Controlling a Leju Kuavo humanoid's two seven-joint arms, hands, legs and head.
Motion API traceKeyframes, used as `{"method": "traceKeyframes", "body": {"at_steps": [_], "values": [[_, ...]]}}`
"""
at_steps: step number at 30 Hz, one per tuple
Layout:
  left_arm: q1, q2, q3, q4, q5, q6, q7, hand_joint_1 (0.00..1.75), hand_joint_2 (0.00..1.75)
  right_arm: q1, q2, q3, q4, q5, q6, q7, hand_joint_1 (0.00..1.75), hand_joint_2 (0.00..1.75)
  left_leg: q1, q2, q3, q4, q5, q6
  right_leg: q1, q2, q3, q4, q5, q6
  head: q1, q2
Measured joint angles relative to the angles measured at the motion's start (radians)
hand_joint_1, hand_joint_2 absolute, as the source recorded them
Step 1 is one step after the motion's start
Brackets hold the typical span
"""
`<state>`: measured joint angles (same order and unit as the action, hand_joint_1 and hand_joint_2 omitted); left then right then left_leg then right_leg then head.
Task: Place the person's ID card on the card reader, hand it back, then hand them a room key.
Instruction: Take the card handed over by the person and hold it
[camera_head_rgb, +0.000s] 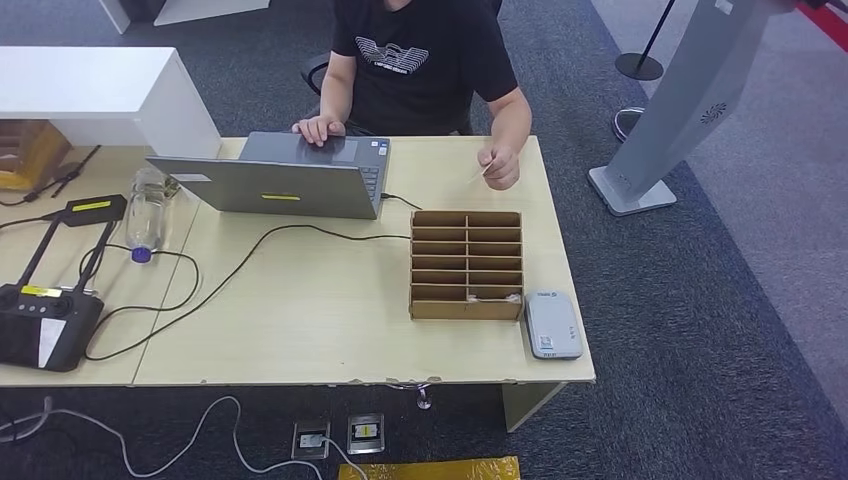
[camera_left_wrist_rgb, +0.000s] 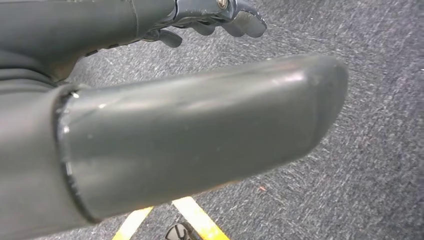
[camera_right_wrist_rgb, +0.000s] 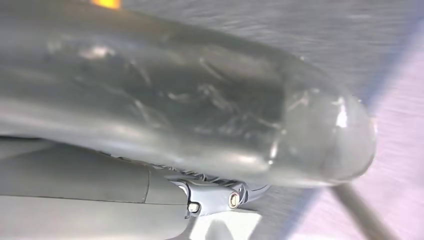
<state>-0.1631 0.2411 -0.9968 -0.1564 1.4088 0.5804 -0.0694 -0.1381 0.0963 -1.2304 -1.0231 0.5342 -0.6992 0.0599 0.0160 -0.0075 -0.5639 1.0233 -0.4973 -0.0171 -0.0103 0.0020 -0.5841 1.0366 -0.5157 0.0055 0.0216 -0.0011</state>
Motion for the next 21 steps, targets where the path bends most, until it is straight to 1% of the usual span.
{"method": "traceKeyframes", "body": {"at_steps": [2, 4, 6, 7, 9, 12, 13, 15, 19, 21], "values": [[-0.001, 0.004, 0.000, 0.000, -0.014, -0.004, 0.000, 0.00, 0.00, 0.014, -0.065, 0.038, -0.062, -0.042, 0.000, 0.046, 0.00, 0.00, -0.002, 0.000, 0.000, 0.000, 0.000, 0.001, -0.002, 0.000, 0.000, 0.000, 0.000, 0.001, 0.000, 0.000], [0.000, 0.009, 0.000, 0.000, -0.028, -0.007, 0.000, 0.00, 0.00, 0.028, -0.146, 0.073, -0.107, -0.064, 0.000, 0.103, 0.00, 0.00, -0.003, 0.000, 0.000, 0.000, 0.000, 0.003, -0.003, 0.000, 0.000, 0.000, 0.000, 0.002, 0.000, 0.000], [0.000, 0.014, 0.001, 0.000, -0.034, -0.009, 0.000, 0.00, 0.00, 0.044, -0.212, 0.106, -0.146, -0.054, 0.001, 0.152, 0.00, 0.00, -0.004, 0.000, 0.000, 0.000, 0.000, 0.004, -0.004, 0.000, 0.000, 0.000, 0.000, 0.003, 0.000, 0.000], [0.000, 0.016, 0.001, 0.000, -0.035, -0.010, 0.000, 0.00, 0.00, 0.051, -0.234, 0.123, -0.168, -0.040, 0.001, 0.174, 0.00, 0.00, -0.004, 0.000, 0.000, 0.000, 0.000, 0.004, -0.004, 0.000, 0.000, 0.000, 0.000, 0.003, 0.000, 0.000], [0.000, 0.017, 0.001, 0.000, -0.037, -0.012, 0.000, 0.00, 0.00, 0.065, -0.259, 0.151, -0.213, 0.007, 0.001, 0.215, 0.00, 0.00, -0.003, 0.000, 0.000, 0.000, -0.001, 0.004, -0.004, 0.000, 0.000, 0.000, 0.000, 0.003, 0.000, 0.000], [0.000, 0.018, 0.001, 0.000, -0.038, -0.009, 0.001, 0.00, 0.00, 0.097, -0.260, 0.193, -0.311, 0.105, 0.001, 0.269, 0.00, 0.00, -0.003, 0.000, 0.000, 0.000, -0.001, 0.004, -0.004, -0.001, 0.000, 0.000, 0.000, 0.003, 0.000, 0.000], [0.000, 0.019, 0.001, 0.000, -0.038, -0.007, 0.003, 0.00, 0.00, 0.109, -0.256, 0.209, -0.351, 0.124, 0.001, 0.266, 0.00, 0.00, -0.003, 0.000, 0.000, 0.000, -0.001, 0.004, -0.004, -0.001, 0.000, 0.000, 0.000, 0.003, 0.000, 0.000], [0.000, 0.019, 0.001, 0.000, -0.040, -0.002, 0.007, 0.00, 0.00, 0.126, -0.252, 0.236, -0.424, 0.123, 0.001, 0.214, 0.00, 0.00, -0.003, 0.000, 0.000, 0.000, -0.001, 0.004, -0.003, -0.001, 0.000, 0.000, -0.001, 0.003, 0.000, 0.000], [-0.001, 0.018, 0.001, -0.001, -0.047, 0.005, 0.018, 0.00, 0.00, 0.152, -0.251, 0.280, -0.544, 0.064, 0.001, 0.017, 0.00, 0.00, -0.002, -0.001, 0.000, 0.000, 0.000, 0.004, -0.002, -0.001, 0.000, 0.000, -0.001, 0.003, 0.000, 0.000], [-0.001, 0.018, 0.001, -0.001, -0.048, 0.006, 0.019, 0.00, 0.00, 0.168, -0.251, 0.303, -0.598, 0.047, 0.001, -0.035, 0.00, 0.00, -0.002, -0.001, 0.000, 0.000, 0.000, 0.004, -0.003, -0.001, 0.000, 0.000, -0.001, 0.003, 0.000, 0.000]]}}
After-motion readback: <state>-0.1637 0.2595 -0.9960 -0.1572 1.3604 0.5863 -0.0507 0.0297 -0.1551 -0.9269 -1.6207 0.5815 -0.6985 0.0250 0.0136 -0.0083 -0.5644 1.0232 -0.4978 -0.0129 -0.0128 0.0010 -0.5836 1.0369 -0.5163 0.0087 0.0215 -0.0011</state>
